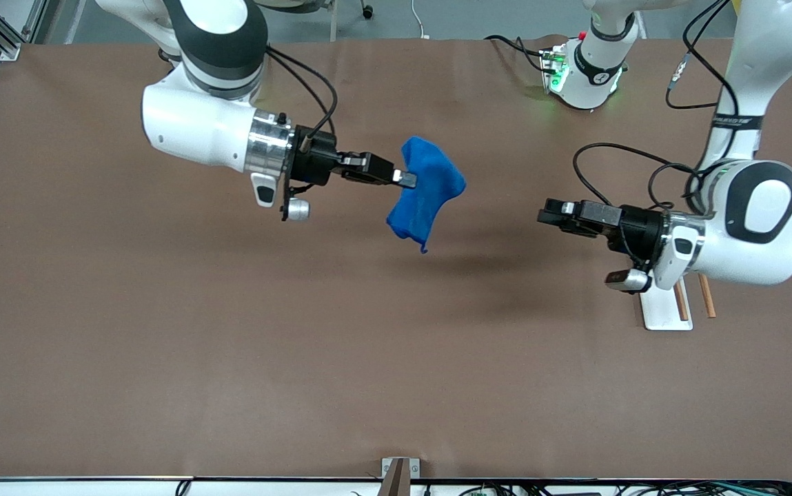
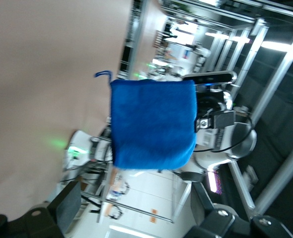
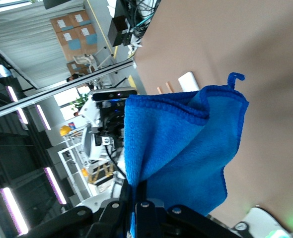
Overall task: Right arm passes towel to left arm to hang
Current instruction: 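Carry the towel toward center while the left gripper reaches toward it, then grasp the towel corner with the left gripper beside the right gripper, then pull the towel away with the left gripper while the right gripper releases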
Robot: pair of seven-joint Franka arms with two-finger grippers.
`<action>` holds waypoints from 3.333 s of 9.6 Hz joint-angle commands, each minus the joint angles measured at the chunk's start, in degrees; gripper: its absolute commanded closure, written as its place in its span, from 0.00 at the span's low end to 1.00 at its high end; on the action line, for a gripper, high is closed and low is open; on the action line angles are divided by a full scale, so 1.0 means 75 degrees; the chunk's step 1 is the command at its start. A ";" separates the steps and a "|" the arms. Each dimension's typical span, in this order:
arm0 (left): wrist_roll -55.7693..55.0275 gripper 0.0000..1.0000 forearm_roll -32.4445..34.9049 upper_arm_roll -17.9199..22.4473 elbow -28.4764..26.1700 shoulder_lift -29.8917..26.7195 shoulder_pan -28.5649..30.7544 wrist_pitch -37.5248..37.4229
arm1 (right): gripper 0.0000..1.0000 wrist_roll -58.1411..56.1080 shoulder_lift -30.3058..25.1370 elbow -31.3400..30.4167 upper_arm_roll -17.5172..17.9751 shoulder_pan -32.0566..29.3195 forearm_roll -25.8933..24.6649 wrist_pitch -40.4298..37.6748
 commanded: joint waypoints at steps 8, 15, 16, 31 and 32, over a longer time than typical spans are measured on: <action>0.0382 0.20 -0.1513 -0.0654 -0.0645 0.1731 -0.0039 -0.1768 | 1.00 0.0024 0.1086 0.1311 0.0057 0.1103 0.0852 0.0955; 0.0007 0.38 -0.2158 -0.1135 -0.0563 0.1884 -0.0028 -0.1815 | 1.00 -0.0023 0.1086 0.1312 0.0057 0.1127 0.0852 0.1048; -0.0214 0.42 -0.2158 -0.1123 -0.0459 0.1884 0.0031 -0.1815 | 1.00 -0.0023 0.1086 0.1311 0.0057 0.1127 0.0852 0.1072; -0.3962 1.00 -0.0333 -0.0420 0.1719 0.1567 0.1002 -0.1757 | 0.00 -0.0257 0.0501 -0.0208 0.0045 -0.0029 -0.0619 0.0689; -0.4314 1.00 0.0227 -0.0339 0.2047 0.1556 0.1120 -0.1757 | 0.00 -0.0257 0.0465 -0.0479 -0.0059 -0.0242 -0.1275 0.0408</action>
